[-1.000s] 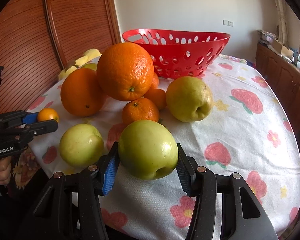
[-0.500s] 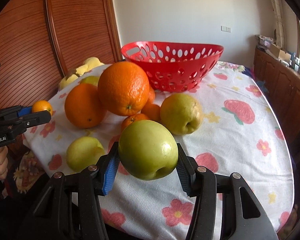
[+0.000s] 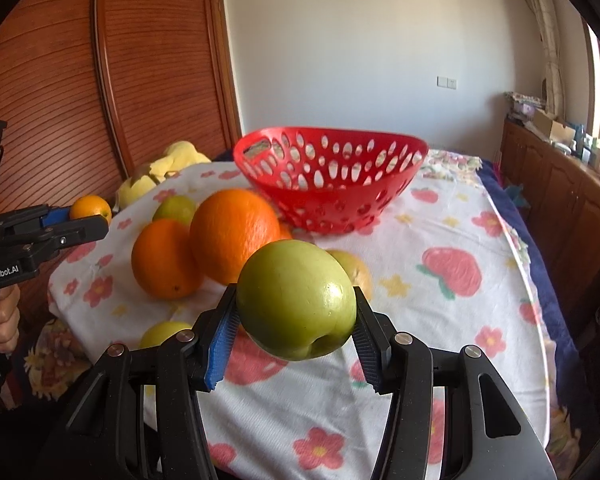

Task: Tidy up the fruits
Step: 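Lift the mandarin and green apple and carry both over the red basket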

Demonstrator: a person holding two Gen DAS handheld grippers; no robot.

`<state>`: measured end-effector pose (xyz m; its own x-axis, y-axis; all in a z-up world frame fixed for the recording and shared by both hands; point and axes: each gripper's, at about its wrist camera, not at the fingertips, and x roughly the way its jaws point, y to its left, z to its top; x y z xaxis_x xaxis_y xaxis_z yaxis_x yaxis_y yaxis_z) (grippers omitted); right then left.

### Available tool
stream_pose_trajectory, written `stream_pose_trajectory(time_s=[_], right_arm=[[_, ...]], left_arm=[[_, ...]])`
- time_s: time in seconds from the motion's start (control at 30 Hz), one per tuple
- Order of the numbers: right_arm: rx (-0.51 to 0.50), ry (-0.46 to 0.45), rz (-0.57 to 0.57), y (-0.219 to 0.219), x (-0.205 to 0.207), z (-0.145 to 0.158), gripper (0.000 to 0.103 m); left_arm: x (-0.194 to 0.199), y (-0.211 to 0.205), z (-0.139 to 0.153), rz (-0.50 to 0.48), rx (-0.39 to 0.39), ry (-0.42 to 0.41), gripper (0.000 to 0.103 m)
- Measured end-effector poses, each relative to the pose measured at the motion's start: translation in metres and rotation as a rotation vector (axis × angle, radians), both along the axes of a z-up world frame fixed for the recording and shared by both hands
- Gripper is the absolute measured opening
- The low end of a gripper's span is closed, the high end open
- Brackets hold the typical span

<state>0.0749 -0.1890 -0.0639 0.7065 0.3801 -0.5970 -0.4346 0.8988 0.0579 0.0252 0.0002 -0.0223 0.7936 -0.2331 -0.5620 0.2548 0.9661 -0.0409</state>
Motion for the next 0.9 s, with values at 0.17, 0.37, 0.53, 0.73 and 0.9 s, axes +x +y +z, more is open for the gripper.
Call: stream_pose_trajectory(time_s=[0.17,0.37,0.53,0.73,0.9], right_arm=[[0.004,-0.022,0.007,-0.001,0.005,0.01,0.054],[-0.004,-0.046,0.04,0.004,0.018,0.021,0.054],[-0.014,-0.065,0.061,0.007,0.035,0.031,0.054],[-0.039,-0.071,0.061,0.008,0.069,0.043,0.054],[-0.062,-0.07,0.065,0.013,0.106,0.047,0.054]], left_arm=[[0.01,-0.005,0.017,-0.002,0.008,-0.039,0.037],[0.032,-0.013,0.03,-0.005,0.013,-0.069,0.037],[0.053,-0.023,0.039,-0.018,0.022,-0.093,0.037],[0.087,-0.036,0.044,-0.033,0.041,-0.08,0.037],[0.121,-0.042,0.046,-0.037,0.06,-0.055,0.037]])
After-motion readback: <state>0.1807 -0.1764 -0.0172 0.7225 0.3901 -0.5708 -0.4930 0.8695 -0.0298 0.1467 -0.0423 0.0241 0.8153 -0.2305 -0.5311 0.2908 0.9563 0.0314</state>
